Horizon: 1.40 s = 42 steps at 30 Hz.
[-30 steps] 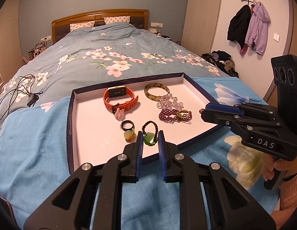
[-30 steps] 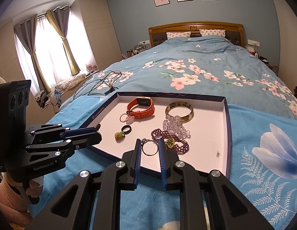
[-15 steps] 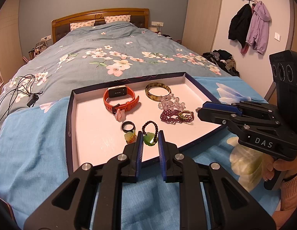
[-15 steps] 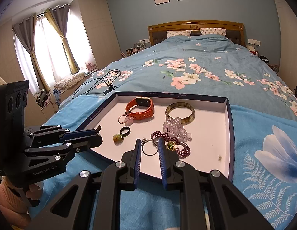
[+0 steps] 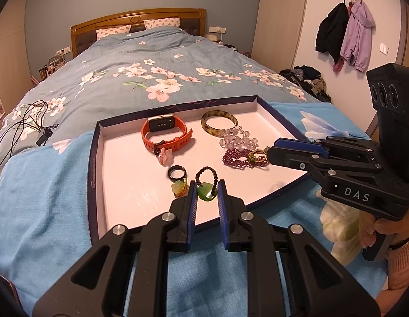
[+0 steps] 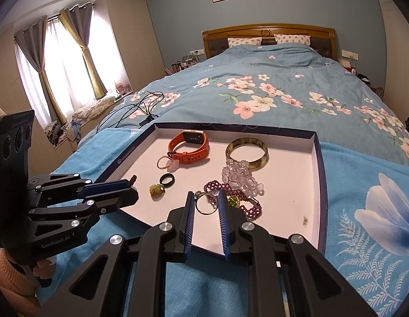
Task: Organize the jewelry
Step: 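Lower the pendant and silver ring into the box with both grippers, then open the left gripper to release the pendant while the right releases the ring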
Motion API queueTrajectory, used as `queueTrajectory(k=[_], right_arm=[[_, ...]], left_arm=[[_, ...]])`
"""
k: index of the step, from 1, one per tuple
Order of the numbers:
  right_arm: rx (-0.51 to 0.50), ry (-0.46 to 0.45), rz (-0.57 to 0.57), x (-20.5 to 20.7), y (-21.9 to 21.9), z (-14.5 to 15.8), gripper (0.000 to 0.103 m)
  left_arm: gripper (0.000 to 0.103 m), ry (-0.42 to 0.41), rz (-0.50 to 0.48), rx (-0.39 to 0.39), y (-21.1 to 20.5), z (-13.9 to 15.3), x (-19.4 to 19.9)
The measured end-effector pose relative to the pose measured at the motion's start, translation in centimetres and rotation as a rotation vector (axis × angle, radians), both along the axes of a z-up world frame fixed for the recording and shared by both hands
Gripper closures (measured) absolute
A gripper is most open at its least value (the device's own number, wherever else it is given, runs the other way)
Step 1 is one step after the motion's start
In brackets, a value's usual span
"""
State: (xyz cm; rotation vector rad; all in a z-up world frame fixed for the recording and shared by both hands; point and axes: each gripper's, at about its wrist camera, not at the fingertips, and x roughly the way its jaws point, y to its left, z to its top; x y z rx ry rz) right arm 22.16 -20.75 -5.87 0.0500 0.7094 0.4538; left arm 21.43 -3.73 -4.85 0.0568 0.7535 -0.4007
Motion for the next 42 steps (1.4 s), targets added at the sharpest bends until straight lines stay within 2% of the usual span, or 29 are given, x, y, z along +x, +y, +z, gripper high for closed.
queueTrajectory(k=[42], right_arm=[[-0.027, 0.050, -0.024, 1.6, 0.5, -1.5, 0.087]], left_arm=[[0.087, 0.057, 0.028, 0.020, -0.2, -1.9, 1.5]])
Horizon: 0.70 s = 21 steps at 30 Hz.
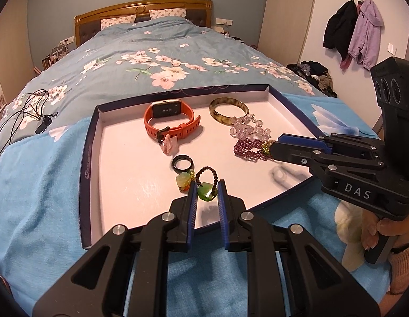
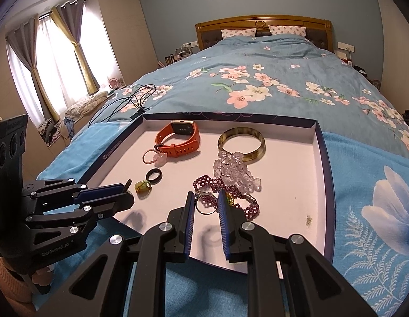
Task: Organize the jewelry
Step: 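Open the left gripper to release the pendant while the right releases the ring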
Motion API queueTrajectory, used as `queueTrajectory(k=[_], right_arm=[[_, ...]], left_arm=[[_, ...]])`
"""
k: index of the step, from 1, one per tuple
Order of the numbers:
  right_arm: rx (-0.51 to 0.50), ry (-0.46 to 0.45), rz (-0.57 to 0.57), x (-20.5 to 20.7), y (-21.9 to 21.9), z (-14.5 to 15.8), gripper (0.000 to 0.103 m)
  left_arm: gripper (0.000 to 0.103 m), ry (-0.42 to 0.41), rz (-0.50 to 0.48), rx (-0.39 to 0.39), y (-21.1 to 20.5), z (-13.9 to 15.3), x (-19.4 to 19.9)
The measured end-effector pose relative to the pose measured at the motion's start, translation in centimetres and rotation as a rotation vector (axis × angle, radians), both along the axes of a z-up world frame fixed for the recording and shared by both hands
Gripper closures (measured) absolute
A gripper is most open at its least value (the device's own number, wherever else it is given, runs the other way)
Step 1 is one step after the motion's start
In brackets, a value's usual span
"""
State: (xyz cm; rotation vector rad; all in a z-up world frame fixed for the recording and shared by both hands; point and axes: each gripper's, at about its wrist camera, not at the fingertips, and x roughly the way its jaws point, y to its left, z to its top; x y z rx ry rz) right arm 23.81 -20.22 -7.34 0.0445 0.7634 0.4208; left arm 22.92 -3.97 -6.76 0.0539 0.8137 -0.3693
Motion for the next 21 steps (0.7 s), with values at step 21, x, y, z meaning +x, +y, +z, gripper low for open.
queueTrajectory(k=[21], right_arm=[[-0.025, 0.057, -0.004, 1.1, 0.6, -0.9, 0.086]], left_arm=[[0.087, 0.013, 0.022, 0.005, 0.0, -0.5, 0.6]])
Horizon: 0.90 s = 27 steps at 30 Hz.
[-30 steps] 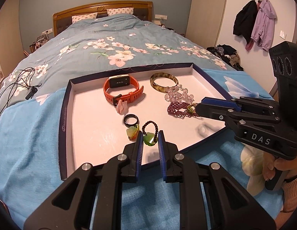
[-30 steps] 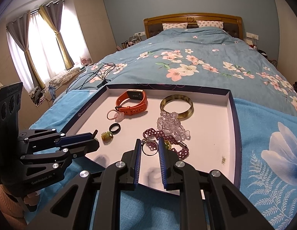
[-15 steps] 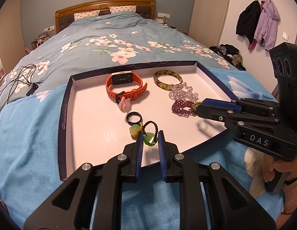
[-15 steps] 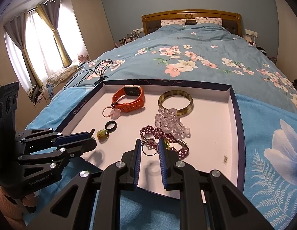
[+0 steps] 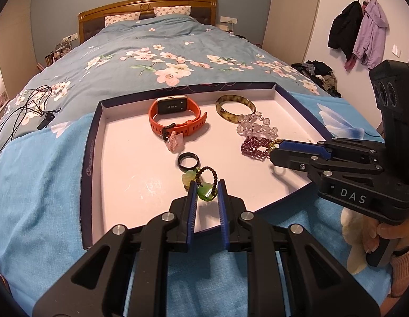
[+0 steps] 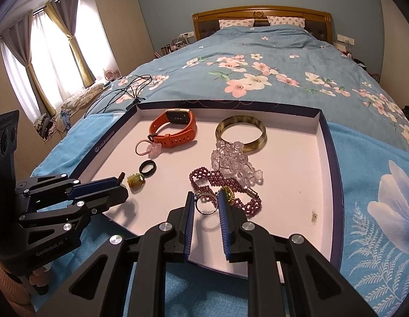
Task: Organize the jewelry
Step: 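Open the left gripper to release the pendant while the right releases the ring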
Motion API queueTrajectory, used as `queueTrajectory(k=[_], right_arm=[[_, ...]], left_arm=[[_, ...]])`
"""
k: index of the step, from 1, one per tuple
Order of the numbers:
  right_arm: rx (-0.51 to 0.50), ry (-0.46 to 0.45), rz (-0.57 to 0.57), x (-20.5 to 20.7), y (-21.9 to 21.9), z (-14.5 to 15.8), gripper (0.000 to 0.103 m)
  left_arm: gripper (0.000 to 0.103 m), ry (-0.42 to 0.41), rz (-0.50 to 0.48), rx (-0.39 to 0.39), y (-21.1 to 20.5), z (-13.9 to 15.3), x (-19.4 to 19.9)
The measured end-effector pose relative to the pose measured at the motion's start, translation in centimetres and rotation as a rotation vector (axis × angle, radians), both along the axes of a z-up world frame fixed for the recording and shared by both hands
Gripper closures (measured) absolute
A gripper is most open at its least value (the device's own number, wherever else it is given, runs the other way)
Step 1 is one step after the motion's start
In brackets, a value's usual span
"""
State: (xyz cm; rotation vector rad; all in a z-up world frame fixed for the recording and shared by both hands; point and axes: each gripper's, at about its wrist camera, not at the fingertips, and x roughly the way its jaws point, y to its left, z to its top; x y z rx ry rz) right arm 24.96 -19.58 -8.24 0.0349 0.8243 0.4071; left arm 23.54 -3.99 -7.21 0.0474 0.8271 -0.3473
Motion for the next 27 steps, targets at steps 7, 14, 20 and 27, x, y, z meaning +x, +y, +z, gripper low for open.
queueTrajectory(k=[7, 14, 20, 27], right_arm=[[-0.001, 0.008, -0.007, 0.2, 0.0, -0.2, 0.086], [0.011, -0.005, -0.015, -0.2, -0.3, -0.1, 0.074], [0.024, -0.028, -0.023, -1.0, -0.8, 0.4, 0.059], [0.027, -0.107, -0.046, -3.6, -1.5, 2.0, 0.027]], left_arm=[[0.087, 0.000, 0.002, -0.002, 0.0, 0.0, 0.0], [0.081, -0.006, 0.009, -0.004, 0.1, 0.1, 0.1], [0.067, -0.025, 0.009, -0.017, 0.5, 0.5, -0.7], [0.032, -0.124, 0.021, -0.025, 1.1, 2.4, -3.2]])
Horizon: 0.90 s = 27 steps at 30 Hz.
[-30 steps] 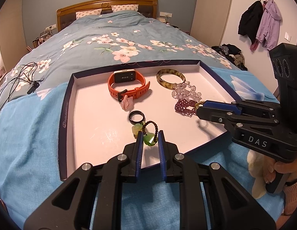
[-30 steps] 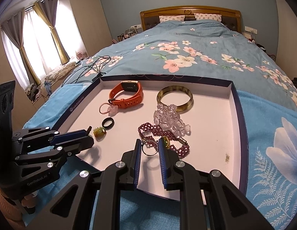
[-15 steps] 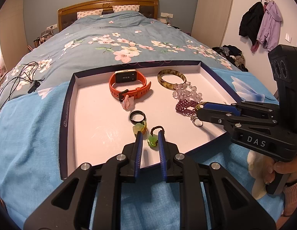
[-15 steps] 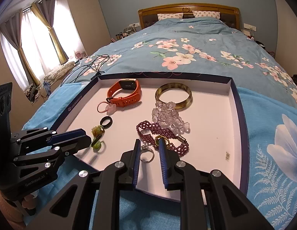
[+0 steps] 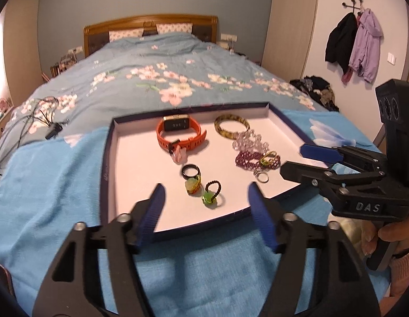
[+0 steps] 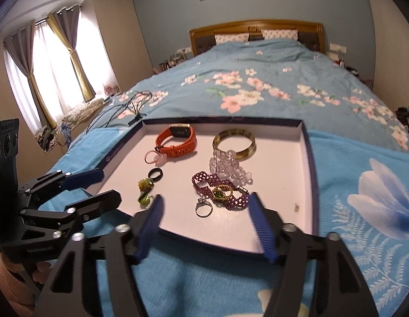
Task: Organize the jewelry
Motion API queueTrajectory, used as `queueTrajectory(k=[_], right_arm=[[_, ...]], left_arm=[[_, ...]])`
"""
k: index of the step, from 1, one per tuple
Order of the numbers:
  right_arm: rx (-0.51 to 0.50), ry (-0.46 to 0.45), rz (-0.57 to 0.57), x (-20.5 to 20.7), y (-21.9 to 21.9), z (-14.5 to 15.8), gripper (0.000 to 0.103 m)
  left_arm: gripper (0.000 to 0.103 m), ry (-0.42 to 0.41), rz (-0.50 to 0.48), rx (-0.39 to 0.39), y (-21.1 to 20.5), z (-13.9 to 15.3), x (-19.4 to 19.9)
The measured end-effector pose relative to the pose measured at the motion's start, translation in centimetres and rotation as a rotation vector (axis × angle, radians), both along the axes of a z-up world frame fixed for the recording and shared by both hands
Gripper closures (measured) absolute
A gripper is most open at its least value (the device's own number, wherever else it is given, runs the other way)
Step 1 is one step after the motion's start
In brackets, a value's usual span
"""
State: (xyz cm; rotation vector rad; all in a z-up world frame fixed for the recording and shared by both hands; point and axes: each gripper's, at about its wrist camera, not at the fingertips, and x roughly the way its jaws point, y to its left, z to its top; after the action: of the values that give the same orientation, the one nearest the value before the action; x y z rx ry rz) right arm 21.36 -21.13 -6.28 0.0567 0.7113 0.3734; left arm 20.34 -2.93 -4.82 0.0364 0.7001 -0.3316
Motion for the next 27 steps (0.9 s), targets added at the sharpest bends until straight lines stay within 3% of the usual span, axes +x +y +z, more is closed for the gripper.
queueTrajectory(k=[2, 5, 19, 27], right_arm=[[-0.010, -0.032, -0.015, -1.0, -0.1, 0.5, 0.018], [-0.021, -0.079, -0.042, -2.6, -0.4, 1.1, 0.009], [-0.038, -0.317, -0.155, -10.2, -0.4, 2.8, 0.007], [-0.054, -0.404, -0.177, -13.2, 0.4, 3.2, 0.007]], left_arm=[[0.015, -0.042, 0.023, 0.004, 0.4, 0.6, -1.1], [0.006, -0.103, 0.051, 0.007, 0.8, 1.5, -2.8], [0.006, -0.379, 0.172, -0.009, 2.4, 4.7, -11.4], [0.006, -0.429, 0.195, -0.013, 2.2, 4.8, -14.8]])
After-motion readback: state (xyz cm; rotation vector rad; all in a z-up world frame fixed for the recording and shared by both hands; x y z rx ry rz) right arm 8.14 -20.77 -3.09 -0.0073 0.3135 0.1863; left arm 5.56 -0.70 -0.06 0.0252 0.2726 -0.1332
